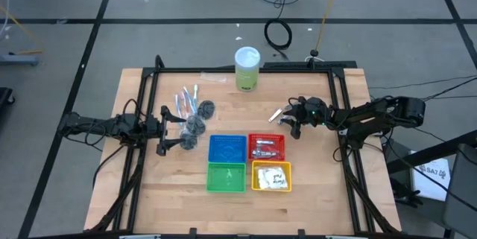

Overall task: Pick & Place Travel size toiletries
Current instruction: Put the nail cutter into the red basket

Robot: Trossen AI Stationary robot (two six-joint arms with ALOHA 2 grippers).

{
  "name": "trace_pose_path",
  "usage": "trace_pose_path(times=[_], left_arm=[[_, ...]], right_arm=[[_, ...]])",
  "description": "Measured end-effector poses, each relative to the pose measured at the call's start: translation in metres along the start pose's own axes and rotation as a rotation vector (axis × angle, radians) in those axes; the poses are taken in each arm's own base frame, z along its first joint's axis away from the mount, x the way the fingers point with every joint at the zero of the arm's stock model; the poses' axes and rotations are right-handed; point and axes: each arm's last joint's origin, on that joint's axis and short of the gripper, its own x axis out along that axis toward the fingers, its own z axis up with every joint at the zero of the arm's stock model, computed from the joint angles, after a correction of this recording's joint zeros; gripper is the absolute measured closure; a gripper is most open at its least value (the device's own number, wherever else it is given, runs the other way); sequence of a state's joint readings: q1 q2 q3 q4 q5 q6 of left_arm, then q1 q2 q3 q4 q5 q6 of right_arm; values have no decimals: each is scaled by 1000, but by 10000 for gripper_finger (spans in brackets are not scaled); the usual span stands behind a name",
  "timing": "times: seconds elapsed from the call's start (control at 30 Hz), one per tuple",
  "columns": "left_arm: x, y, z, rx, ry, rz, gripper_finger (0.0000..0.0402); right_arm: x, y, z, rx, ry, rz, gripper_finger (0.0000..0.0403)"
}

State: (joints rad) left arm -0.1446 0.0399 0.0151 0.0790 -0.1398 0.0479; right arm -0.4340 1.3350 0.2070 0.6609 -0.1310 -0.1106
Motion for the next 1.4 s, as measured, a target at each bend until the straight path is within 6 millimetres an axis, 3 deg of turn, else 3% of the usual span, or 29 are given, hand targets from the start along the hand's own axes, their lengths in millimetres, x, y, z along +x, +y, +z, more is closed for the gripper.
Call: trace_pose_path(times=[0.23,0.53,1.03,1.4], left_arm=[[0,0,0,0,0,0,55],[0,0,0,0,0,0,55],[0,0,0,0,0,0,55],[0,0,0,0,0,0,55]], right_arm=[[4,5,10,-42,4,-36,249],[13,7,25,-147,172,-68,197],[10,10,15,-116,277,0,214],[4,10,-2,175,468,-76,228]])
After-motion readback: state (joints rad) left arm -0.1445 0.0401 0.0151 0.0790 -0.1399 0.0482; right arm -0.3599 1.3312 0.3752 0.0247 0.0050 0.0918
